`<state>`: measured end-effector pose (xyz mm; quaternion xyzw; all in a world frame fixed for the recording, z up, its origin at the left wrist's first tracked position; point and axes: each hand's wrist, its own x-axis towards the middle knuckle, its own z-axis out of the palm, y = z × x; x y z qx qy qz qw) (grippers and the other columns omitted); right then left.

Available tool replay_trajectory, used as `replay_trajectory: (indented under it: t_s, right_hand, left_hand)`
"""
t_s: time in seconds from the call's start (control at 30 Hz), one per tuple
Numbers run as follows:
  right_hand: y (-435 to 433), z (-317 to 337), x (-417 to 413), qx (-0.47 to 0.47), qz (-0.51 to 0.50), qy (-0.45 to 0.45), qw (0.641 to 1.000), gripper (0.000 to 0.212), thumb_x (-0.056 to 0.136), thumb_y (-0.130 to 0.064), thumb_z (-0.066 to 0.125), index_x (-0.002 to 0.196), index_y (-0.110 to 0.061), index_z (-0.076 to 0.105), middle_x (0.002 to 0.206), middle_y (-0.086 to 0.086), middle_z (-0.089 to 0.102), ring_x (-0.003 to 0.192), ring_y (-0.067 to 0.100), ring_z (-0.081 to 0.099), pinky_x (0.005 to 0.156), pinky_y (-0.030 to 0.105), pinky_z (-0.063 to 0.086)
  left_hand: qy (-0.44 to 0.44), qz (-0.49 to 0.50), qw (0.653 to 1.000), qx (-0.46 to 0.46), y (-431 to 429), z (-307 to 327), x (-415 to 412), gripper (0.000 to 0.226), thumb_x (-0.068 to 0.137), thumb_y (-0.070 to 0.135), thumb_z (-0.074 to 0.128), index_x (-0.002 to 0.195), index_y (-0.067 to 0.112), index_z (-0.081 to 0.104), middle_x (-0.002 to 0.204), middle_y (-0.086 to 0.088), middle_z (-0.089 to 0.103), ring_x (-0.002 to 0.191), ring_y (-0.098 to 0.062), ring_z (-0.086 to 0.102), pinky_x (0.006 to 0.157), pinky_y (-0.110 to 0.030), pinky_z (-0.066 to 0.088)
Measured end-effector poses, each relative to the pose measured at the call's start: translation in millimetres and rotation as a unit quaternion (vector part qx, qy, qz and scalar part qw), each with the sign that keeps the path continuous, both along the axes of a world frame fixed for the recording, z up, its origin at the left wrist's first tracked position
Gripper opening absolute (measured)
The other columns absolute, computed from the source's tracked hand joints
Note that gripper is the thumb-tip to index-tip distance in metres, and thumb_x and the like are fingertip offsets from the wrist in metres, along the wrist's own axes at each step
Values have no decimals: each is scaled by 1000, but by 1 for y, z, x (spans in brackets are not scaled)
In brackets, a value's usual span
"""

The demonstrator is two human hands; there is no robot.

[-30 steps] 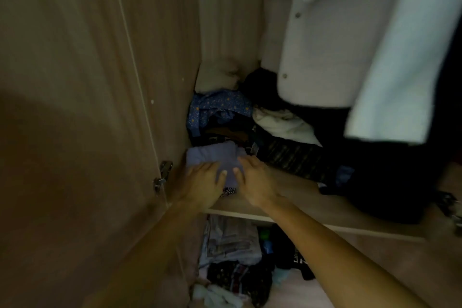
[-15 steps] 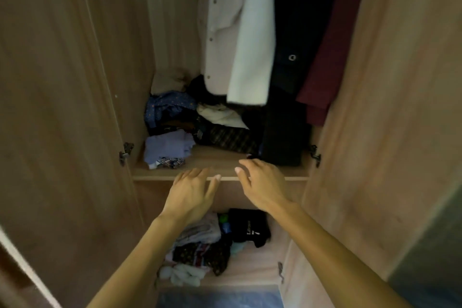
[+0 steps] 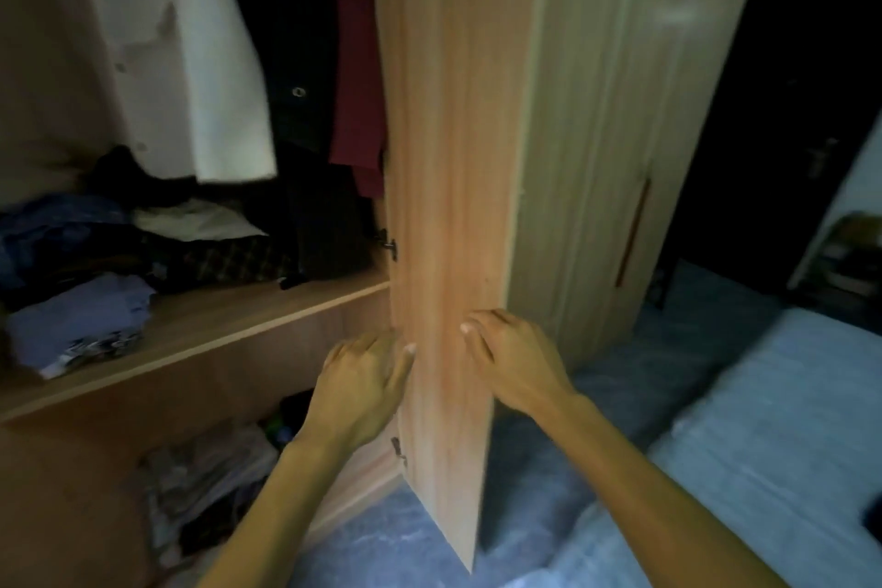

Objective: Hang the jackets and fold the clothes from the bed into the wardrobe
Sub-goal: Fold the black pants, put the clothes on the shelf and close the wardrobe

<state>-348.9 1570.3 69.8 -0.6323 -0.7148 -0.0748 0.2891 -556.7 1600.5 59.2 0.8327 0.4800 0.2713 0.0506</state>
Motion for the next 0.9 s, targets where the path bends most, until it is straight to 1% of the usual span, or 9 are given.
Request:
replay_trajectory:
  t_s: [0.1,0.17,0.23,0.33,0.43,0.5,0.6,0.73,0.9]
  right_hand:
    - [-53,-10,20,-8,-77,3,997,48,91,-47,30,109,-19,65,104,8,69,85,34,65,71,41,53]
    - [-92,-17,35,-20,-119,11,993,54,90,-51,27,113,-20,64,108,7,68,91,32,65,76,41,53]
    - [-135,-24,52,-31,-163,26,986,51,92,-50,31,117,-19,63,111,5,67,95,29,64,80,38,52]
    - [-199,-33,81,-42,-236,38,970,42,95,-43,41,120,-17,63,115,8,66,98,29,63,81,36,51]
    - [-257,-41,105,-47,-287,54,955,46,94,-43,39,121,-15,63,119,9,64,102,29,62,84,35,49]
    - [-291,-48,117,-48,-320,68,944,43,96,-41,41,123,-15,61,123,7,62,108,27,60,87,33,46]
    - [-334,-59,133,-61,-361,89,926,38,98,-38,44,127,-18,58,129,4,58,114,23,57,90,32,44]
    - [-385,-72,155,-78,-398,113,907,40,98,-40,43,131,-20,54,134,0,55,119,19,54,95,31,42]
    - [-451,-86,198,-65,-422,129,895,36,97,-36,45,128,-20,57,128,0,59,113,20,58,90,28,43]
  left_hand:
    - [-3,-73,997,-10,-30,-20,35,72,90,59,18,124,12,61,122,-7,64,112,-26,58,99,-37,43]
    - [-16,-111,993,-26,-53,-30,61,73,89,58,19,124,10,61,124,-9,63,114,-27,58,101,-36,41]
    - [-17,-151,987,-48,-75,-40,86,74,89,62,18,125,13,60,126,-6,62,115,-26,57,101,-36,41]
    - [-14,-212,975,-61,-105,-50,121,75,91,67,12,121,17,59,122,-4,63,110,-23,57,95,-36,43]
    - [-30,-263,961,-75,-143,-52,149,75,89,65,18,126,14,58,128,-5,61,116,-23,55,98,-33,42]
    - [-43,-293,951,-86,-169,-52,167,73,88,61,21,124,10,60,125,-9,62,115,-25,57,98,-32,42]
    - [-54,-331,936,-108,-207,-59,198,69,90,59,25,122,10,61,122,-11,63,113,-27,58,97,-34,43]
    - [-60,-368,915,-153,-261,-71,241,54,97,49,38,133,12,53,136,-6,54,125,-21,49,108,-35,35]
    - [-44,-400,902,-155,-317,-81,298,63,94,56,31,134,13,52,135,-6,55,124,-20,50,108,-36,36]
